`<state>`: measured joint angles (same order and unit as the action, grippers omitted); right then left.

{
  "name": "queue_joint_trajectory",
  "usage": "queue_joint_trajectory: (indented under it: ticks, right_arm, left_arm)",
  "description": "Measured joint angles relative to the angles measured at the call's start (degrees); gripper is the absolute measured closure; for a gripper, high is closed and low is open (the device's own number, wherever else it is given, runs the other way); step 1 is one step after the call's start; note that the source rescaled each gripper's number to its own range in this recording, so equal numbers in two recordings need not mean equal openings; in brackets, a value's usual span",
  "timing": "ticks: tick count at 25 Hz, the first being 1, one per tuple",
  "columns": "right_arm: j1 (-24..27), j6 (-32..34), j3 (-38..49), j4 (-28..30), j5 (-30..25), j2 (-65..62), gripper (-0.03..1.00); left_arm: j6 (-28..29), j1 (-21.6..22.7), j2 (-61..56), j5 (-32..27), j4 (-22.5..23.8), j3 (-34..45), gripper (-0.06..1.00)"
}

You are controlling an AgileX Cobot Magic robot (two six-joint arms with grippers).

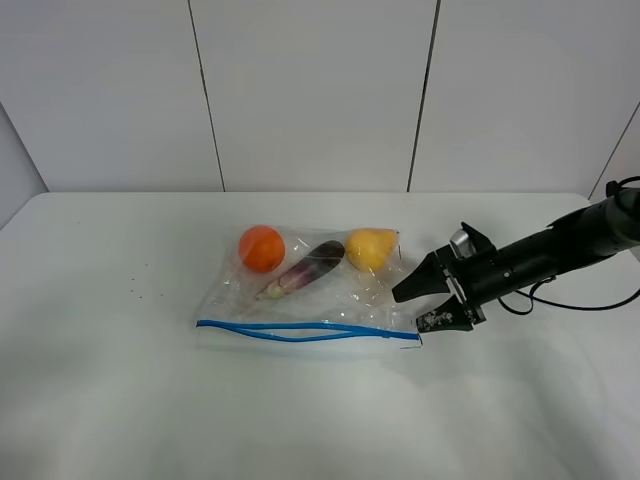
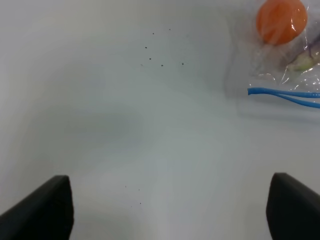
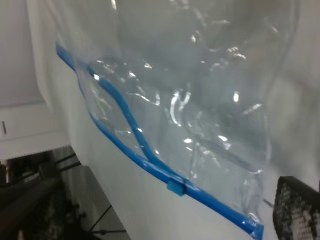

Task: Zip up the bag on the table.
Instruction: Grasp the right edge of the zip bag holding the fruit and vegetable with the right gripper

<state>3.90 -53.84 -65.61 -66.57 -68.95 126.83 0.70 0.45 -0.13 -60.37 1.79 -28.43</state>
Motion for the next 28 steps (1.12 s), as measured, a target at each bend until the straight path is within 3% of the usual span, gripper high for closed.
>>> queue_joint_trajectory:
  ticks: [28]
  right_arm:
    - [-0.73, -3.98, 0.0, -3.79, -0.05, 3.08, 0.09]
  left_arm:
    - [0.0, 0.0, 0.0, 0.0, 0.0, 0.0, -0.06]
